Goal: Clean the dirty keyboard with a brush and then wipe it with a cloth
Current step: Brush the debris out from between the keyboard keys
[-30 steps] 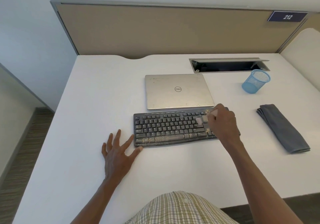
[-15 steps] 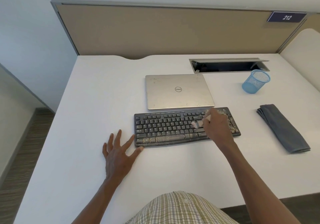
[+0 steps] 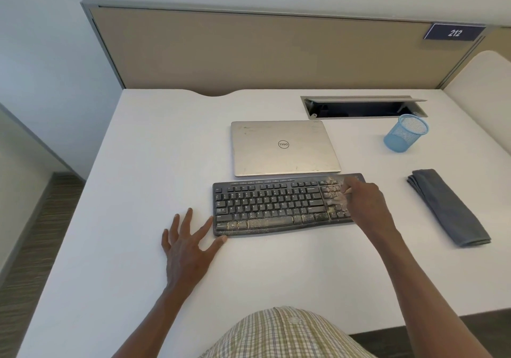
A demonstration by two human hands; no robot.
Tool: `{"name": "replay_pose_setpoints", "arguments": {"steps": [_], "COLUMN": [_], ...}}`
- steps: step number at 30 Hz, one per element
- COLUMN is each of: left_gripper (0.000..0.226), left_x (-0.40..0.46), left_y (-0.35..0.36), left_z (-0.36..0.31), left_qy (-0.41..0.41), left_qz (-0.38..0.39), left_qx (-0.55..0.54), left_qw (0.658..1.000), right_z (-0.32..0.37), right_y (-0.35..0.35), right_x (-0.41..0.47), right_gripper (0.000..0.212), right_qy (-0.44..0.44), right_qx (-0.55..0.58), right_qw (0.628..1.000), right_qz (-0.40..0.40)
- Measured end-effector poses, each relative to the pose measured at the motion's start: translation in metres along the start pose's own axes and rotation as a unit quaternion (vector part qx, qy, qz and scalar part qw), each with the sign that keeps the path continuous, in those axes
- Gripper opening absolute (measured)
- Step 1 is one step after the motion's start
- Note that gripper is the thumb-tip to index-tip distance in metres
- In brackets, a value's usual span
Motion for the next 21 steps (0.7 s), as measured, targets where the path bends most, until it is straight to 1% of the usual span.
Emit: {"name": "replay_pose_setpoints", "arguments": {"steps": [4,7,10,13,17,21], "left_gripper": [0.074,0.074,0.077,0.079,0.076,0.071], "left_x": [0.000,0.000,-0.001,-0.001,-0.001,-0.001], "left_y": [0.000,0.000,0.000,0.001,0.002,0.002], "left_z": [0.001,0.001,0.001,0.002,0.004,0.005], "left_qy": [0.003,0.009,0.017,0.023,0.028,0.031], "left_qz": [-0.002,-0.003,-0.004,-0.004,0.000,-0.002], "left_qx": [0.001,0.002,0.008,0.008,0.007,0.001], "left_qw": [1.000,1.000,1.000,1.000,1.000,1.000], "right_z": [0.004,0.023,0.043,0.064,0.099,0.136], "right_y": [-0.006,-0.010,-0.008,0.005,0.019,0.033], "right_x": [-0.005,-0.014,-0.021,-0.028,-0.039,-0.049], "right_gripper": [0.013,0.007,0.006,0.008,0.015,0.012], "right_qy": [0.034,0.041,0.041,0.037,0.016,-0.041], "right_qx": [0.100,0.137,0.177,0.235,0.284,0.272], "right_qw": [0.994,0.989,0.983,0.971,0.958,0.961], "right_qz": [-0.036,-0.046,-0.037,-0.003,0.021,0.013]}}
Point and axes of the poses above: each hand's wrist, its own x-axis towards the middle knuckle, its own y-axis out of the palm, z = x × y, the point moved 4 cm from there along x, towards the middle knuckle, and after that the axes turned 6 degrees about -x, right-handed, at the moved point
